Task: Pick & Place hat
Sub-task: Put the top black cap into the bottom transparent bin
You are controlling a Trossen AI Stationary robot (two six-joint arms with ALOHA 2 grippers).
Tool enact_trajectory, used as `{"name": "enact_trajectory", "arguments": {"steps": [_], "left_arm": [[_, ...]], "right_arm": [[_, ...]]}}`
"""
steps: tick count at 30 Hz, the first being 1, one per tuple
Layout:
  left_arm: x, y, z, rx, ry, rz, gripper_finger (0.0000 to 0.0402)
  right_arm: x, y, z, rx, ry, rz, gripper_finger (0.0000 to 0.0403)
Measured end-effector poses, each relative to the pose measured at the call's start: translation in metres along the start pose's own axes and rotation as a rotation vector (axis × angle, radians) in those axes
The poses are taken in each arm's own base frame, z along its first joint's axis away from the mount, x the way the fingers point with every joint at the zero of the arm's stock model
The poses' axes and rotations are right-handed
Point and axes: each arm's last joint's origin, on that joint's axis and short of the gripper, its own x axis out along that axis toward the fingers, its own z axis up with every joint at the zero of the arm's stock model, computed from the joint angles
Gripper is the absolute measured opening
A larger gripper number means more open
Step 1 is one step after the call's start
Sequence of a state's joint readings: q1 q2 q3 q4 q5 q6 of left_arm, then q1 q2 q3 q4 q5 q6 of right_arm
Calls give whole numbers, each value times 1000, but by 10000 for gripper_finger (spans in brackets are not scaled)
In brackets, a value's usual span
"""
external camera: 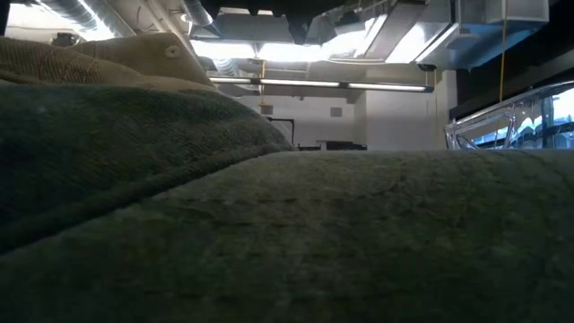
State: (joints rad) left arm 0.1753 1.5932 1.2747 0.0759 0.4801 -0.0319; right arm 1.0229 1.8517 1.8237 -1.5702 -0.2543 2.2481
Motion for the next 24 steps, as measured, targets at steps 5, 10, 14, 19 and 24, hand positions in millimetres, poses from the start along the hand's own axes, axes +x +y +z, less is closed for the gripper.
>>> {"name": "enact_trajectory", "arguments": {"steps": [5,10,14,19,24], "left_arm": [[0,0,0,0,0,0,91],[0,0,0,0,0,0,93],[0,0,0,0,0,0,95],[0,0,0,-2,5,0,93],[1,-2,0,-1,5,-6,91]], "right_arm": [[-8,-5,1,46,22,17,144],[-15,-11,3,46,41,31,208],[-22,-17,4,40,85,20,236],[-32,-25,8,41,113,41,245],[-43,-34,13,33,96,109,245]]}}
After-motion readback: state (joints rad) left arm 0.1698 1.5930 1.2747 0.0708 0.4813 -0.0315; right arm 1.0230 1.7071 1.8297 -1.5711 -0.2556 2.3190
